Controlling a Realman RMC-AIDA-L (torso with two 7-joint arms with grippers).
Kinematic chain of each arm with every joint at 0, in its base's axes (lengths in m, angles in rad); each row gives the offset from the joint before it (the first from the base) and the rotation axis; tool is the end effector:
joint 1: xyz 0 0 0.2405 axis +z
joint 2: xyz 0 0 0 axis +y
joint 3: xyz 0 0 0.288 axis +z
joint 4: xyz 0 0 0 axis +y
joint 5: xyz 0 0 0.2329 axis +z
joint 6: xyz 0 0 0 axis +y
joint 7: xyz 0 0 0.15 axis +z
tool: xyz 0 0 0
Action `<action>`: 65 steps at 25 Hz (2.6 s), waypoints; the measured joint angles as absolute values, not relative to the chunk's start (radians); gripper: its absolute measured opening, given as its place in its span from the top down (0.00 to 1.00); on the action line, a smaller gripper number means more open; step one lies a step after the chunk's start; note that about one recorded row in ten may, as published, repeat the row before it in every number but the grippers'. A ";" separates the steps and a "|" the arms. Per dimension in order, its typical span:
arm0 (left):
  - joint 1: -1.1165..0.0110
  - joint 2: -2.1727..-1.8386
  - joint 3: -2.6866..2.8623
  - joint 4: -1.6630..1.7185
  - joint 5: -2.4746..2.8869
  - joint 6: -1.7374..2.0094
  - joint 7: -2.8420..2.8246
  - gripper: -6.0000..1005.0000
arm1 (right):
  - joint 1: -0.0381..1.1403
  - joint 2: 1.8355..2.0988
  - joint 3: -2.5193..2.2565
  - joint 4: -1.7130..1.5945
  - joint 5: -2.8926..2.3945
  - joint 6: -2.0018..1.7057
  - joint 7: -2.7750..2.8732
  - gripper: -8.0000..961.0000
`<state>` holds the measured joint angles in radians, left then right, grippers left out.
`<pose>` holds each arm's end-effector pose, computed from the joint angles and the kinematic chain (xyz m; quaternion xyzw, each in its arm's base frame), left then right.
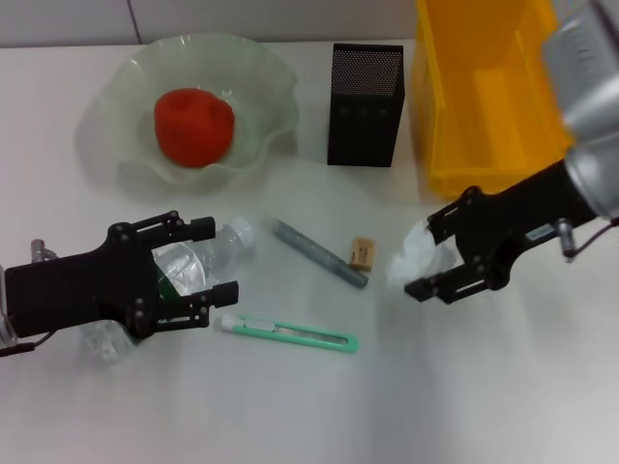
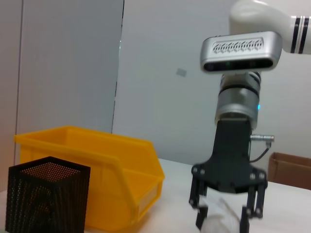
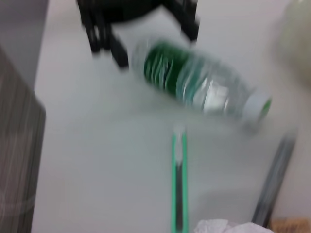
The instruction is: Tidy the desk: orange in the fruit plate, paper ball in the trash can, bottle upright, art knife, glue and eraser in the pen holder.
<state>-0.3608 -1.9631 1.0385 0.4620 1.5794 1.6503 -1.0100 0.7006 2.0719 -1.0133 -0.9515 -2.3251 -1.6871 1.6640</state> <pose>-0.3357 0.2974 -0.0188 -0.9370 -0.1268 -0.3034 0.1178 0.2208 0.3904 -0.0247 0.9949 -0.0993 0.0141 0.0086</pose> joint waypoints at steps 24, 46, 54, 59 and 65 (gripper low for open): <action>-0.376 -1.961 1.025 0.463 1.585 1.661 -1.039 0.20 | 0.442 2.074 -0.510 -0.360 -1.853 -1.674 0.860 0.41; -0.372 -1.971 1.026 0.463 1.597 1.678 -1.026 0.21 | 0.463 2.083 -0.498 -0.141 -1.345 -1.410 0.600 0.40; -0.371 -1.971 1.022 0.463 1.599 1.683 -1.025 0.21 | 0.498 2.083 -0.493 -0.142 -1.339 -1.354 0.600 0.40; -0.369 -1.972 1.021 0.463 1.599 1.684 -1.025 0.21 | 0.502 2.083 -0.486 -0.140 -1.329 -1.349 0.600 0.33; -0.368 -1.973 1.019 0.463 1.599 1.684 -1.025 0.21 | 0.497 2.083 -0.482 -0.140 -1.316 -1.365 0.612 0.18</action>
